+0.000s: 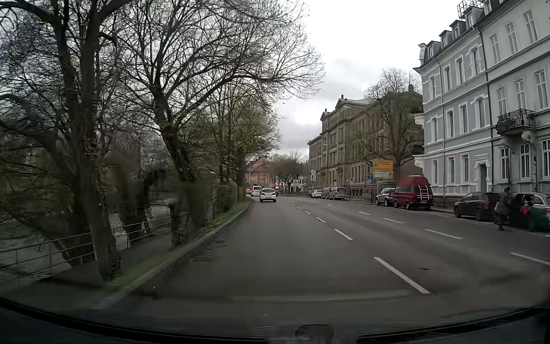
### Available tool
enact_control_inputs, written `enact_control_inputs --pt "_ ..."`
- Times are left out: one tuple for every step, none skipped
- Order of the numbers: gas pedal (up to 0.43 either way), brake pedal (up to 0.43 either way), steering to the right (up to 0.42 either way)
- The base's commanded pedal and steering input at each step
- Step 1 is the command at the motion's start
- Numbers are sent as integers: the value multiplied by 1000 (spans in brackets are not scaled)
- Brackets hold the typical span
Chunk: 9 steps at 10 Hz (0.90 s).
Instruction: Follow the waypoints while adhering to traffic rules and regulations
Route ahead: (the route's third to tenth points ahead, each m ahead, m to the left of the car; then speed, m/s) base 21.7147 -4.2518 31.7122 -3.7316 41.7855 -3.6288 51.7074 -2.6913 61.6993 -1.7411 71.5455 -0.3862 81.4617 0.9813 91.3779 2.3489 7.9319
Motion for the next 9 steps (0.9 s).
enact_control_inputs --pt "87 0 -6" --pt "87 0 -6" --pt "87 0 -6" --pt "87 0 -6" --pt "87 0 -6" --pt "87 0 -6" --pt "87 0 -6" --pt "87 0 -6" --pt "87 0 -5"
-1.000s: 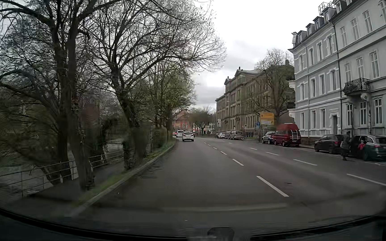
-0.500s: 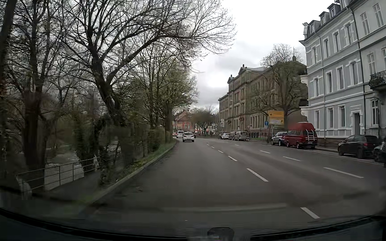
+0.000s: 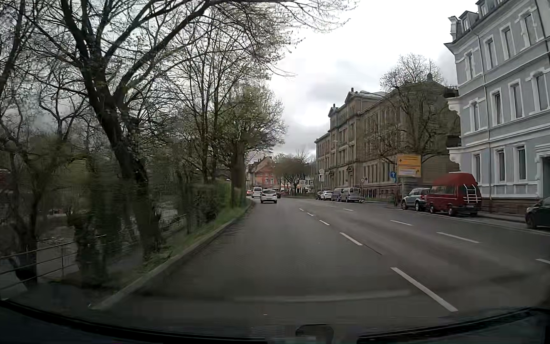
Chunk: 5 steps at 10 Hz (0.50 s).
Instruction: Follow the waypoints while adhering to traffic rules and regulations
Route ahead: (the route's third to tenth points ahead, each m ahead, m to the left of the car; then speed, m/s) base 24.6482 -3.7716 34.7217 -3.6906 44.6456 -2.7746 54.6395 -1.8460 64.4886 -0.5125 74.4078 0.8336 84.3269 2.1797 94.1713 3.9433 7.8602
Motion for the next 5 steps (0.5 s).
enact_control_inputs --pt "87 0 -5" --pt "87 0 -5" --pt "87 0 -5" --pt "87 0 -5" --pt "87 0 -5"
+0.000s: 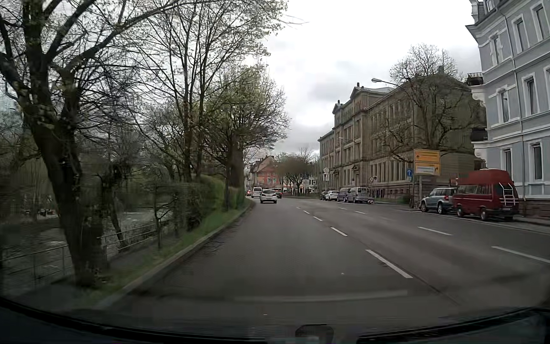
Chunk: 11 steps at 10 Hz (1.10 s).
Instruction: Follow the waypoints while adhering to traffic rules and regulations
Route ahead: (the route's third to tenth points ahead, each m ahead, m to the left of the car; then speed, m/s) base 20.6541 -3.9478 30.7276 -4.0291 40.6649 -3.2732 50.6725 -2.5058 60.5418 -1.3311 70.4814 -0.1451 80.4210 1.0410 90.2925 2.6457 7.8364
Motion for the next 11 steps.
enact_control_inputs --pt "87 0 -5" --pt "87 0 -5" --pt "87 0 -5" --pt "87 0 -5" --pt "87 0 -5" --pt "87 0 -5" --pt "87 0 -5" --pt "87 0 -5" --pt "87 0 -5" --pt "87 0 -5" --pt "87 0 -5"
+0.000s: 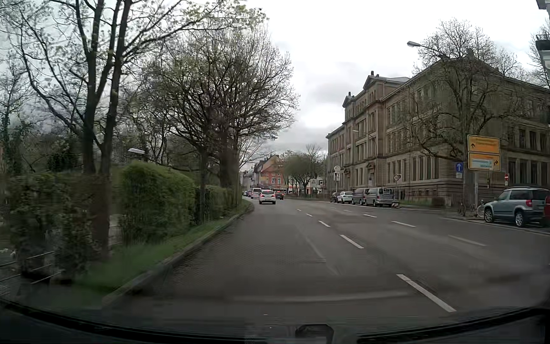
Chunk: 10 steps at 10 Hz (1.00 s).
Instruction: Follow the waypoints while adhering to traffic rules and regulations
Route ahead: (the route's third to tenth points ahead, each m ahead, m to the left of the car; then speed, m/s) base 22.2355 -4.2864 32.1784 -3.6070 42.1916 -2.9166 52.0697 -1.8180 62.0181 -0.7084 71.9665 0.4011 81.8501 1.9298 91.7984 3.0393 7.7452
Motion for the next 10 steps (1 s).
enact_control_inputs --pt "87 0 -5" --pt "87 0 -5" --pt "98 0 -5" --pt "98 0 -5" --pt "110 0 -5" --pt "118 0 -5" --pt "130 0 -5" --pt "130 0 -5" --pt "130 0 -5" --pt "118 0 -5"
